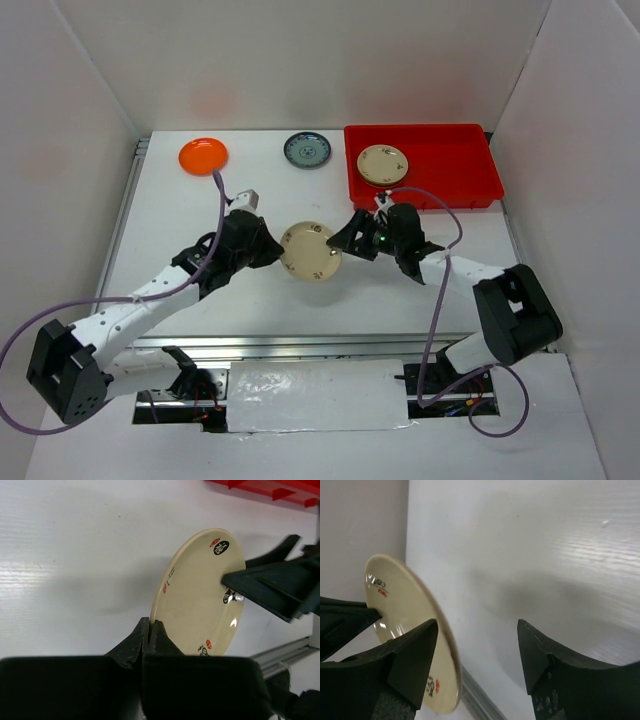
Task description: Place the plates into the plastic bin on the countertop
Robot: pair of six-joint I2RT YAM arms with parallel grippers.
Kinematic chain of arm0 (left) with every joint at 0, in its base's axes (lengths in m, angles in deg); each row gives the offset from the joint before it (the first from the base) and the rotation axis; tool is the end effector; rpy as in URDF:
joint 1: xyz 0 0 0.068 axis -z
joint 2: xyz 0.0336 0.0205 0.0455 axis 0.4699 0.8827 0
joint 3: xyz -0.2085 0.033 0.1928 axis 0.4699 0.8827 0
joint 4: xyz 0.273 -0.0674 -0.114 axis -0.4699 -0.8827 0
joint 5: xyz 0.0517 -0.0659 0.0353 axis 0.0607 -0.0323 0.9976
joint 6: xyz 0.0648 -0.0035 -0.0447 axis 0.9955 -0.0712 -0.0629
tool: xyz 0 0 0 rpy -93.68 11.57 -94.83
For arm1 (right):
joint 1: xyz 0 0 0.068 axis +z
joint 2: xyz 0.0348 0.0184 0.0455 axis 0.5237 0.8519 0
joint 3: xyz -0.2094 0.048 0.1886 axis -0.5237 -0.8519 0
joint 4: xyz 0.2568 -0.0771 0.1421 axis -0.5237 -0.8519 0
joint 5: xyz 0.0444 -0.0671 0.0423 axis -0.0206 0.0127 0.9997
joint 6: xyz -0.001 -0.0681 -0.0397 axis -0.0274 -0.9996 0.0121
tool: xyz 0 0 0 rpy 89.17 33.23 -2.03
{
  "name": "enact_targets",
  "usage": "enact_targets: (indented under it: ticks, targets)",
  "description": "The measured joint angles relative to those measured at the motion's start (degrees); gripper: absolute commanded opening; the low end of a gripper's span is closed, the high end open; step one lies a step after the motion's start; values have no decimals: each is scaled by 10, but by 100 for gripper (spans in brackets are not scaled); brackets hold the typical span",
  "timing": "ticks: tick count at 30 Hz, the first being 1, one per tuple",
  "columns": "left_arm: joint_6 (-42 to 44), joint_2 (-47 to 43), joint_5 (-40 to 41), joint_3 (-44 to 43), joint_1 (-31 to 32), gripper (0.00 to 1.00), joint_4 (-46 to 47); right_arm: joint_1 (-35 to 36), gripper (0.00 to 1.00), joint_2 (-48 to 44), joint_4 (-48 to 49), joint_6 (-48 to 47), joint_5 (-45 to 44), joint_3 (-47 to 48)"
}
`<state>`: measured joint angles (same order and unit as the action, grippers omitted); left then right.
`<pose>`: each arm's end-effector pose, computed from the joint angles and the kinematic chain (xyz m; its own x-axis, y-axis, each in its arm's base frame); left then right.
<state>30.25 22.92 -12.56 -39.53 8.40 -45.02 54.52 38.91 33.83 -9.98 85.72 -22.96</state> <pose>0.2682 -0.1815 0.2624 -0.6207 -0.4721 -0.6260 -0.0387 0.8159 -0.5769 0.3091 0.1628 0.1660 -0.7952 0.3622 -0.4863 -0.2007 0.5996 0.7747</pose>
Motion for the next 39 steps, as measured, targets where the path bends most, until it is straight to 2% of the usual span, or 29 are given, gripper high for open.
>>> enact_targets:
  ticks: [3, 4, 5, 6, 7, 9, 12, 15, 19, 22, 26, 28, 32, 33, 34, 35, 36, 37, 39]
  targets:
    - [5, -25, -14, 2, 4, 0, -6, 14, 32, 31, 54, 19, 30, 0]
    - [6, -30, -15, 2, 3, 0, -9, 17, 0, 35, 71, 27, 40, -2]
    - [12, -32, -16, 2, -2, 8, -12, 20, 0, 38, 91, 32, 50, -3]
    - [12, -33, -6, 2, -7, 86, -23, 20, 0, 37, 103, 39, 65, -6]
    - [15, -30, -4, 0, -16, 99, -25, 21, 0, 32, 112, 42, 65, -7]
    - [10, -22, 14, -22, -22, 99, -54, 26, 0, 24, 96, 47, 45, -3]
    - [0, -5, 61, -79, -22, 99, -106, 23, 0, 11, 3, 49, -60, 33]
    - [-1, -11, 97, -109, -22, 99, -124, -11, 0, 19, -115, 57, -186, 123]
    - [0, -48, 114, -83, -24, 99, -136, -114, 0, 101, -196, 54, -289, 301]
    - [3, -64, 116, -60, -30, 99, -152, -181, 0, 209, -230, 35, -309, 452]
    - [15, -64, 117, -55, -35, 99, -167, -234, 0, 323, -283, 3, -306, 575]
    - [20, -64, 118, -54, -40, 99, -168, -240, 0, 360, -301, -8, -303, 603]
    - [35, -67, 113, -40, -56, 99, -167, -240, 0, 387, -328, -22, -281, 600]
    - [37, -68, 109, -37, -62, 99, -167, -239, 2, 388, -331, -25, -275, 599]
    - [42, -67, 105, -36, -67, 99, -167, -239, 10, 388, -333, -27, -272, 599]
    - [47, -67, 100, -34, -73, 99, -165, -239, 31, 388, -334, -29, -270, 601]
    - [49, -67, 95, -33, -79, 99, -161, -238, 89, 388, -337, -31, -267, 607]
    - [52, -67, 90, -32, -83, 99, -156, -237, 100, 389, -339, -31, -266, 613]
    - [60, -67, 77, -30, -89, 99, -147, -235, 100, 389, -342, -41, -265, 627]
